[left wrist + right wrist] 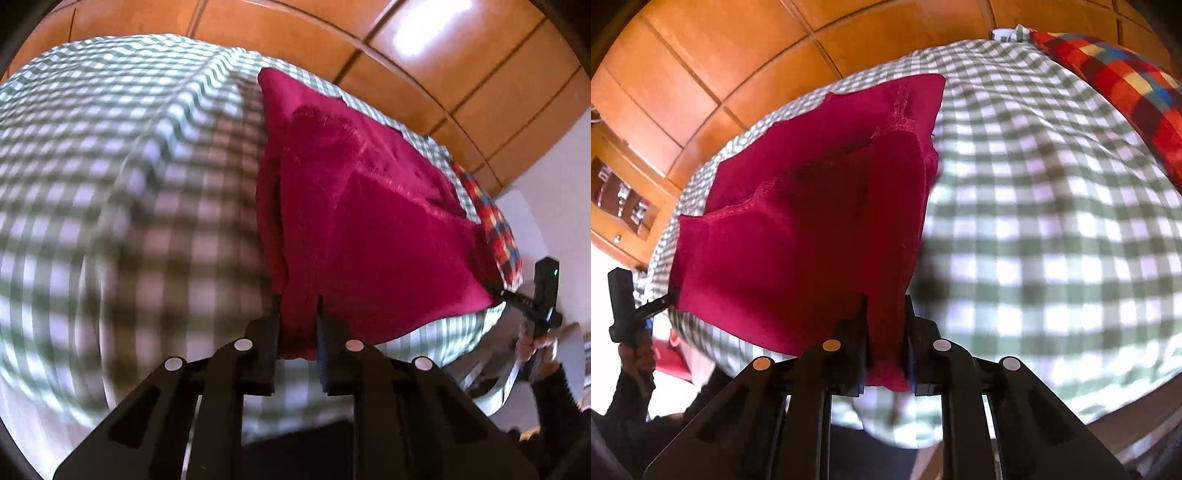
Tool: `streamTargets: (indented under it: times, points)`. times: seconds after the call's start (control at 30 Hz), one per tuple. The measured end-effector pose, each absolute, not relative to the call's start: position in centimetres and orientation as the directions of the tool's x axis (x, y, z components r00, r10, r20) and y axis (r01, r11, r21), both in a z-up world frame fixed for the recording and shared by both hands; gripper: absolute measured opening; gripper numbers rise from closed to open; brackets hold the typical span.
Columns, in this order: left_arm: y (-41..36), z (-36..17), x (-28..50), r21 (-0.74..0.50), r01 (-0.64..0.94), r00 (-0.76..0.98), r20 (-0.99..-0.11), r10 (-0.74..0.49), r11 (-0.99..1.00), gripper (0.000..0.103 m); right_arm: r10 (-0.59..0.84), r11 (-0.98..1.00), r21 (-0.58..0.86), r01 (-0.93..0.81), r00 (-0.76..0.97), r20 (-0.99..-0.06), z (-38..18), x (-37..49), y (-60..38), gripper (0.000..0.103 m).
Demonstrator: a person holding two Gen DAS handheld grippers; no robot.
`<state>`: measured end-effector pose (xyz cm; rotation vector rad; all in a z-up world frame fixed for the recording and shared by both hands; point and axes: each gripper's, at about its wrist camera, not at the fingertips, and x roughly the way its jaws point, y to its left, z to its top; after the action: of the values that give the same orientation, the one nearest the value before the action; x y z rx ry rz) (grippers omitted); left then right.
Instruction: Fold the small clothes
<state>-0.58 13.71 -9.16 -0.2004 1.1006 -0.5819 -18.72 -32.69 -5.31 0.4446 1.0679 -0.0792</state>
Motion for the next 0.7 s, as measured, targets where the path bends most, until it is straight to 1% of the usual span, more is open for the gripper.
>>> streamTargets:
  times: [0.03, 0.07, 0.1, 0.17, 0.2, 0.23, 0.43, 0.47, 0.5, 0.57, 0.7]
  points:
    - [13.7, -9.1, -1.2, -0.416, 0.352, 0.324, -0.786, -0.526, 0.838, 0.02, 0.154, 0.911, 0.313, 0.268, 0.482, -0.862, -5.2, -18.9, -32.6, 0.015]
    - [13.7, -9.0, -1.6, -0.401, 0.355, 0.331, -0.791, -0.515, 0.844, 0.026, 0.15, 0.911, 0.31, 0.272, 0.482, -0.863, -5.0, -19.0, -32.7, 0.016]
    - [13.9, -8.8, -1.7, -0.396, 0.354, 0.336, -0.791, -0.511, 0.847, 0.04, 0.149, 0.908, 0.313, 0.278, 0.485, -0.862, -4.9, -19.0, -32.9, 0.021]
    - [14.3, -8.3, -1.4, -0.395, 0.354, 0.358, -0.78, -0.513, 0.848, 0.053, 0.114, 0.901, 0.306, 0.309, 0.512, -0.852, -4.4, -18.5, -33.6, 0.035]
    - [14.4, -7.9, -1.0, -0.368, 0.348, 0.388, -0.781, -0.49, 0.862, 0.054, 0.102, 0.9, 0.302, 0.314, 0.521, -0.847, -4.1, -18.4, -33.8, 0.047]
    - [14.4, -7.5, -0.3, -0.334, 0.347, 0.414, -0.784, -0.462, 0.877, 0.054, 0.084, 0.901, 0.294, 0.32, 0.535, -0.841, -3.9, -17.9, -34.0, 0.055]
    - [13.0, -6.0, 3.3, -0.205, 0.321, 0.522, -0.776, -0.354, 0.925, 0.054, 0.009, 0.908, 0.239, 0.343, 0.556, -0.831, -4.0, -14.5, -34.9, 0.056]
    - [12.8, -5.9, 3.7, -0.192, 0.32, 0.53, -0.775, -0.343, 0.928, 0.054, 0.001, 0.909, 0.233, 0.347, 0.556, -0.831, -4.0, -14.0, -34.9, 0.056]
    - [12.4, -5.7, 4.2, -0.173, 0.319, 0.54, -0.775, -0.329, 0.932, 0.058, -0.003, 0.908, 0.232, 0.35, 0.558, -0.83, -4.1, -13.6, -35.1, 0.056]
    - [11.3, -5.5, 4.9, -0.142, 0.332, 0.551, -0.773, -0.314, 0.933, 0.059, -0.012, 0.91, 0.224, 0.349, 0.562, -0.827, -4.2, -12.9, -35.0, 0.056]
    - [9.8, -5.4, 5.5, -0.098, 0.363, 0.558, -0.773, -0.3, 0.927, 0.06, -0.024, 0.919, 0.202, 0.339, 0.56, -0.828, -4.3, -11.8, -34.7, 0.056]
